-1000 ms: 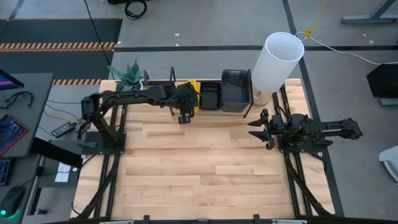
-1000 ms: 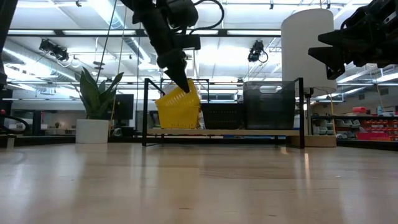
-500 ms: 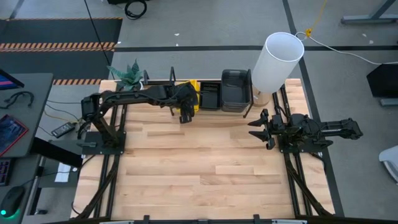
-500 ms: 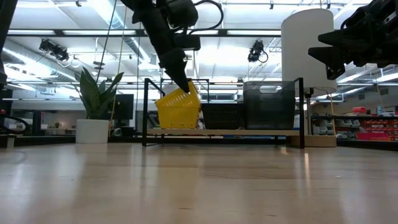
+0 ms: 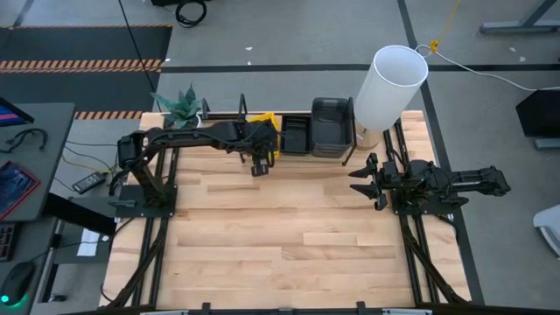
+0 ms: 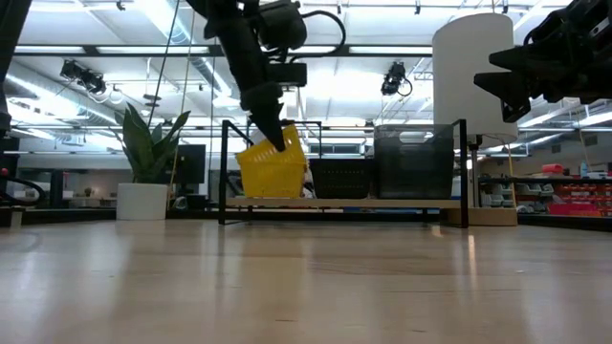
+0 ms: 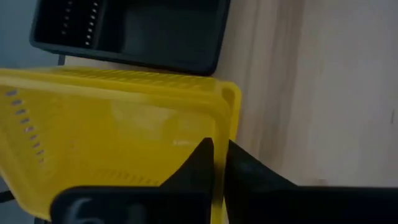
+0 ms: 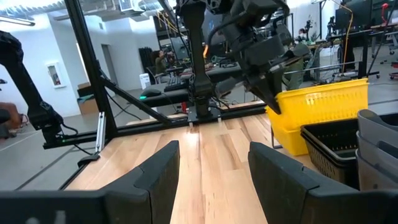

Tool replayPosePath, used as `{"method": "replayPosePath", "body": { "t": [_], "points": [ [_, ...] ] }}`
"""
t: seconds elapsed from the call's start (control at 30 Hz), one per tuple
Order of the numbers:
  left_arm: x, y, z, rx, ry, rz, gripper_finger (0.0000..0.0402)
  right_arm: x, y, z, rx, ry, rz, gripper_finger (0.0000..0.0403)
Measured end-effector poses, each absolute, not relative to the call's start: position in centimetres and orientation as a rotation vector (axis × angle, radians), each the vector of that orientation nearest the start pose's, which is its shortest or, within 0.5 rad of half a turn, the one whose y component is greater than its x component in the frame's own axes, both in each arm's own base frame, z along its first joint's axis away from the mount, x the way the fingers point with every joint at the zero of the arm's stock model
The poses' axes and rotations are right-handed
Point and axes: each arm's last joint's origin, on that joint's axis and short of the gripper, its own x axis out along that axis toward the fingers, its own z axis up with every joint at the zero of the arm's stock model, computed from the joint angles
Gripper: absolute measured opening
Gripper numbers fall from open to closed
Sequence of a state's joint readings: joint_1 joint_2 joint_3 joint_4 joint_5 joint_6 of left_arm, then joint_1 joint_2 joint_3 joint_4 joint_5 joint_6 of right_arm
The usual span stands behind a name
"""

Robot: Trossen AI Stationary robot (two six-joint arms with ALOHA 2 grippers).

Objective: Stack baskets on shelf by color
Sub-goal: Stack the stacked yellow baskets on the yellow basket on the shelf

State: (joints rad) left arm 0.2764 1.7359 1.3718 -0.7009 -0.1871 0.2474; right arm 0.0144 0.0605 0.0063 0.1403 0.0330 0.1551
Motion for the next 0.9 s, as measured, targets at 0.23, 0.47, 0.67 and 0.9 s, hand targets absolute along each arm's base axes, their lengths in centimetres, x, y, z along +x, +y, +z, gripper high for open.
{"method": "replayPosePath", "body": {
  "t": [0.23,0.47,0.67,0.9],
  "points": [
    [34.2,10.5,26.6,0.160,1.163,0.277,0.0016,10.1,0.1,17.4,0.157,-0.087,-0.012,0.0197],
    [33.9,10.7,27.1,0.102,1.187,0.257,0.0016,10.1,0.0,17.4,0.157,-0.088,-0.012,0.0197],
    [33.8,10.8,27.1,0.066,1.185,0.269,0.0016,10.1,0.1,17.4,0.157,-0.088,-0.011,0.0197],
    [33.8,10.9,27.1,0.063,1.183,0.296,0.0098,10.1,0.1,17.4,0.157,-0.088,-0.011,0.0197]
  ]
}}
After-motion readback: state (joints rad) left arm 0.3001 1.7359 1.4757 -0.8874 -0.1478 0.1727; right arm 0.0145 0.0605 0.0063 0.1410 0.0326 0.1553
